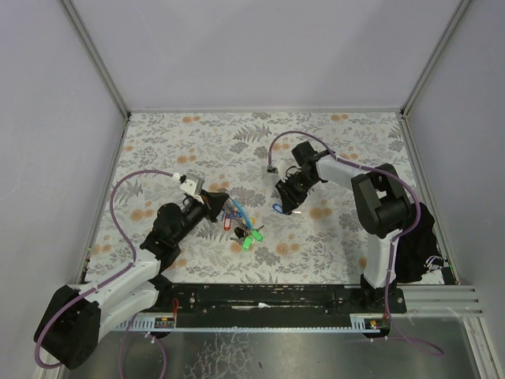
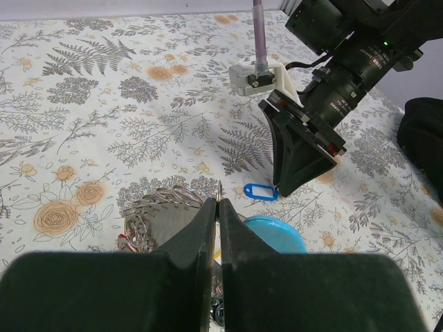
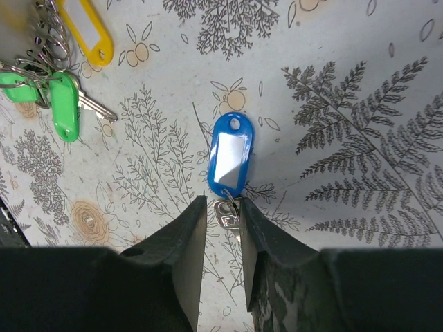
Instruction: Put the keys on the keyring
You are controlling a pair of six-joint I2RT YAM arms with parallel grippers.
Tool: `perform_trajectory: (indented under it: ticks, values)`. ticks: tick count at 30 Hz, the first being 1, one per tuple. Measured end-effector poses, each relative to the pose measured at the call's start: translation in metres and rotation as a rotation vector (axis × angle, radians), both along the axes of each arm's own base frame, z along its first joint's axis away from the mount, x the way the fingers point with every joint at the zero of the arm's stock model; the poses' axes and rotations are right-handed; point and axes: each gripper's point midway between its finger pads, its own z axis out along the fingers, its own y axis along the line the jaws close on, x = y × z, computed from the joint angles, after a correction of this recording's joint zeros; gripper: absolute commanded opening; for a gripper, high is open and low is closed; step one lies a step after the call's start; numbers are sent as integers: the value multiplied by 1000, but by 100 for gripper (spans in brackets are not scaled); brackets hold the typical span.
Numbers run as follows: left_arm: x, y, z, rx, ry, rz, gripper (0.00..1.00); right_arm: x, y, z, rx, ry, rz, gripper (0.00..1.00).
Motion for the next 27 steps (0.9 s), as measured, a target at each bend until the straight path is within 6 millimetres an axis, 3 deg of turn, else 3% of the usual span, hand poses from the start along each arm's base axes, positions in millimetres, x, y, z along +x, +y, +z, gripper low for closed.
perform_trajectory:
  ticks: [12, 27]
  values:
    - [0, 0, 0, 0, 0, 0, 0, -5, -2, -1, -8, 20, 6, 14]
    - [0, 0, 0, 0, 0, 0, 0, -4, -4, -2, -20, 18, -1, 7]
